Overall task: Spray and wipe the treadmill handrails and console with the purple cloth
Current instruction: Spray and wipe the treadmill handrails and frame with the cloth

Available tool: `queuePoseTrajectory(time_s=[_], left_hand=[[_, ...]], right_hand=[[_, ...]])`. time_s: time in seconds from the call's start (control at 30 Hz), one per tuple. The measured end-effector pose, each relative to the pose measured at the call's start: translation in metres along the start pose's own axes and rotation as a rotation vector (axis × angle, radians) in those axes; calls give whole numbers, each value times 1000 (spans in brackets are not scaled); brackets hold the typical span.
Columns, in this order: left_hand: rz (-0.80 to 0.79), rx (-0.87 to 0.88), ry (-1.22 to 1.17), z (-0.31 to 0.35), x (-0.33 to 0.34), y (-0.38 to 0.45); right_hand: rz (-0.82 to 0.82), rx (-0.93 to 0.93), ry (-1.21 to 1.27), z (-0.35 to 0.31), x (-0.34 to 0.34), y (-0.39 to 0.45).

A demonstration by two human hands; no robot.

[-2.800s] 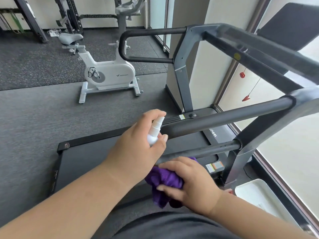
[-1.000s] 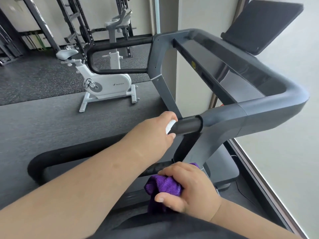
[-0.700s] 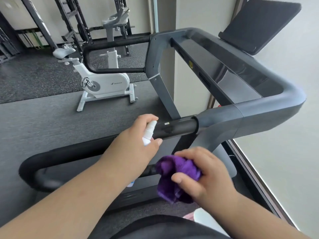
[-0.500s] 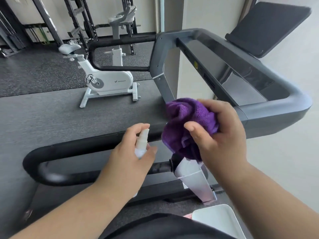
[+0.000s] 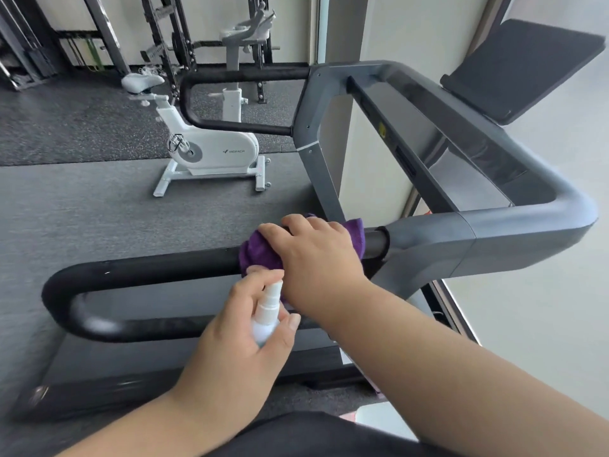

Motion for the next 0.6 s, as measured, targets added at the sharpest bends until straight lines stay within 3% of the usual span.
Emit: queuePoseTrajectory(time_s=[0.27, 0.37, 0.6], left_hand=[[-15, 6, -4, -8, -5, -8], [-2, -4, -27, -13, -9, -11], [-16, 64, 30, -2, 1, -12]], right_hand=[[23, 101, -76, 61, -12, -23], [-24, 105, -105, 45, -13, -18], [-139, -77, -121, -21, 6, 10]])
Point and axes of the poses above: each hand's wrist, its own y-axis towards the middle knuckle, its own x-axis out of the palm, z = x × y, the point moved 7 cm from there along y, towards the middle knuckle, and after that the axes turned 5 degrees about -z, right-handed, at the moved point
